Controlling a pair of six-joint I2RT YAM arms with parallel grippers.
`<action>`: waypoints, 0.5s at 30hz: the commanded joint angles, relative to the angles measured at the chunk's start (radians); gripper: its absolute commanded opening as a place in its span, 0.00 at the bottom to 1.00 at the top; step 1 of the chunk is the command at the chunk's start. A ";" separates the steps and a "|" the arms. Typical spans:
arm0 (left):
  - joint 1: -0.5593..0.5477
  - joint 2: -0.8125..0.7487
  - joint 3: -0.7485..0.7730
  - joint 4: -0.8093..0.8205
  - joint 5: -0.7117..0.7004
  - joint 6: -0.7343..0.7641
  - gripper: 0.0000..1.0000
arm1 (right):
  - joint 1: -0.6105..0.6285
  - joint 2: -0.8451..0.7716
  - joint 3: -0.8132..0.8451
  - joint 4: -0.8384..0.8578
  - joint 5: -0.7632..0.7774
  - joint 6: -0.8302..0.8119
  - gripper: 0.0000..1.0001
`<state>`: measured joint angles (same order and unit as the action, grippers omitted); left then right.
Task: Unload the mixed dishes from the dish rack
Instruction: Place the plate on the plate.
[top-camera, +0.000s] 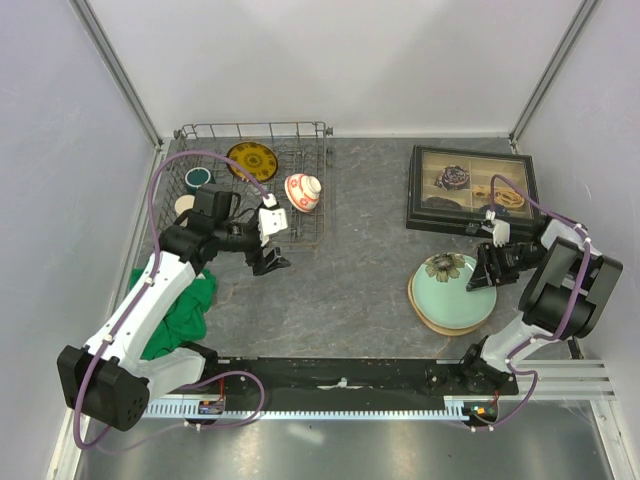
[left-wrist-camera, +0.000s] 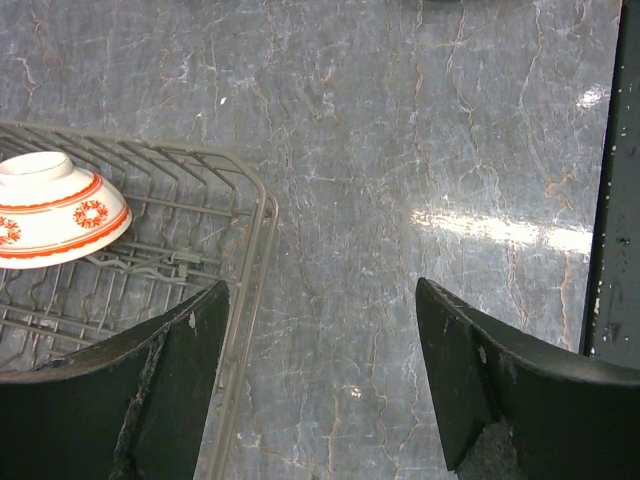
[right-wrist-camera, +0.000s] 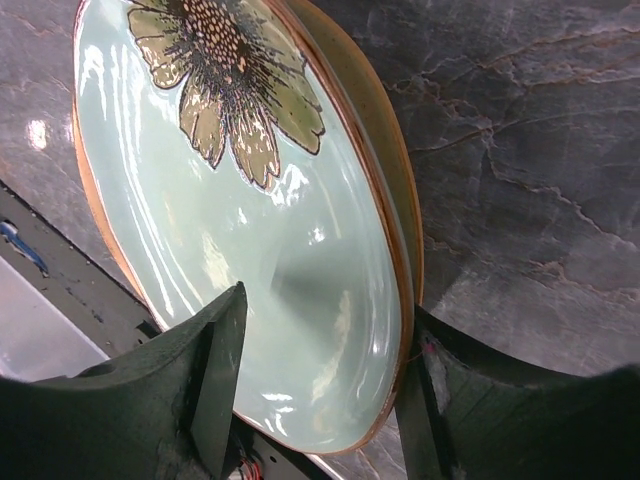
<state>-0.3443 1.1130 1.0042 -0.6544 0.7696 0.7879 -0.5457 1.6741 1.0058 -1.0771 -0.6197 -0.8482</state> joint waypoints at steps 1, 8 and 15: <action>-0.001 -0.024 -0.003 0.027 0.003 0.040 0.82 | 0.004 -0.050 -0.007 0.072 0.069 -0.011 0.64; -0.001 -0.030 -0.003 0.029 0.002 0.042 0.82 | 0.020 -0.074 -0.019 0.075 0.086 -0.002 0.67; -0.001 -0.028 0.001 0.029 0.004 0.042 0.82 | 0.029 -0.099 -0.027 0.078 0.090 0.006 0.69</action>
<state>-0.3443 1.1023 1.0027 -0.6544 0.7616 0.7944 -0.5209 1.6188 0.9882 -1.0531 -0.5743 -0.8330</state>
